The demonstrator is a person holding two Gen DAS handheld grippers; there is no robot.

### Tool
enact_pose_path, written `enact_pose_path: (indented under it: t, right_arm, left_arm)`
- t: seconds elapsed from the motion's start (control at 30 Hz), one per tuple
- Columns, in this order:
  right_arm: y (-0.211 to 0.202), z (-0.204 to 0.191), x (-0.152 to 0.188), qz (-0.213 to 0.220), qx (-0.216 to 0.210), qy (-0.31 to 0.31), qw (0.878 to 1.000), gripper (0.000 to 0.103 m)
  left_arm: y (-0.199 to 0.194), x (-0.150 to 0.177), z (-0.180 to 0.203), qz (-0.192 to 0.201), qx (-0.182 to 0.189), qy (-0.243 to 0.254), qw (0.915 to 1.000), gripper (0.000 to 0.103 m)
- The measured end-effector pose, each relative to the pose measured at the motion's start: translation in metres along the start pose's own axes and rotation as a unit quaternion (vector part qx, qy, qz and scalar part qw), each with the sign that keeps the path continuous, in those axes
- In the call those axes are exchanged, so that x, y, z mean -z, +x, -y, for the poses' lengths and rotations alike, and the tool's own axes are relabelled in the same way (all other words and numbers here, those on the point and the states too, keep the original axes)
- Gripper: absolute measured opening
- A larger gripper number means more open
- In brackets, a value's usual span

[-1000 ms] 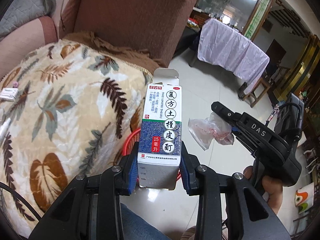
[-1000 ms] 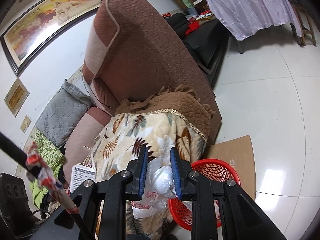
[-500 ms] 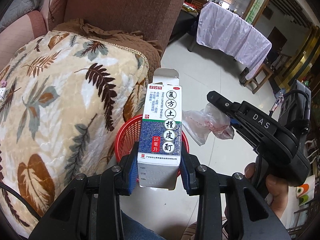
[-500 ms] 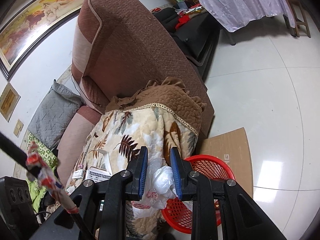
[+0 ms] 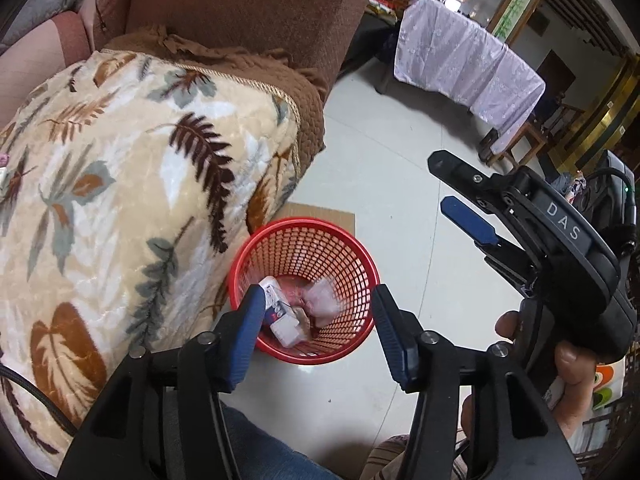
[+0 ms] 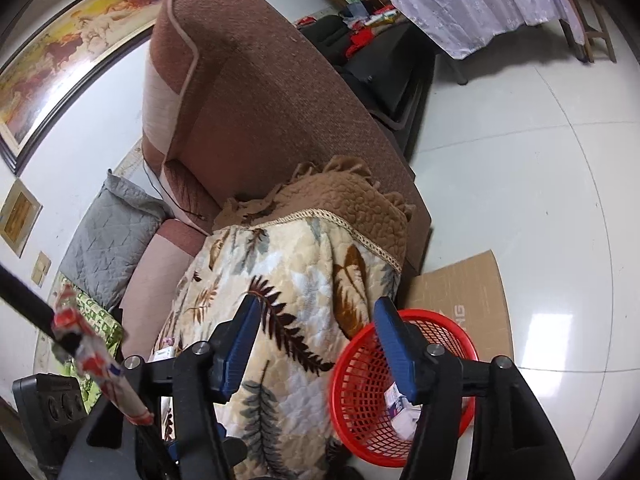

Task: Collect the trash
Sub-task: 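Open both tools to drop the bag and box into the wastebasket, then move both tools back over the remaining trash on the blanket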

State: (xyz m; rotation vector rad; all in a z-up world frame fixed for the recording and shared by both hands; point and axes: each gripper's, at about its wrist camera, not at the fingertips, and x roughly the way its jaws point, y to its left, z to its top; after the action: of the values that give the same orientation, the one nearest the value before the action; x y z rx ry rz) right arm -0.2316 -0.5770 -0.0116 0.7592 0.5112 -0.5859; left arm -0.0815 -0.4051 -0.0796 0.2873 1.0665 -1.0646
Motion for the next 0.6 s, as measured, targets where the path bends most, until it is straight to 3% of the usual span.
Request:
enact_pose_path:
  t: [0.1,0.27,0.43,0.6]
  right_arm:
    - [-0.009,-0.016,0.0,0.008,-0.015,-0.012,1.0,0.078]
    - [-0.022,-0.059,0.009,0.012,-0.049,-0.056,0.997,0.084]
    - [-0.03,-0.115,0.033,0.0,-0.097,-0.112,0.989,0.09]
    - [-0.027,-0.165,0.065,-0.03,-0.154,-0.16,0.975,0.09]
  left_arm:
    - [-0.026,0.004,-0.008,0.025,-0.009,-0.005,0.9996,0.06]
    - [-0.082,0.018,-0.024,0.082,-0.045,-0.022,0.9953,0.068]
    - [-0.142,0.043,-0.052,0.134,-0.1,-0.052,0.9846,0.07]
    - [-0.192,0.073,-0.088,0.177,-0.154,-0.093,0.9677,0.073]
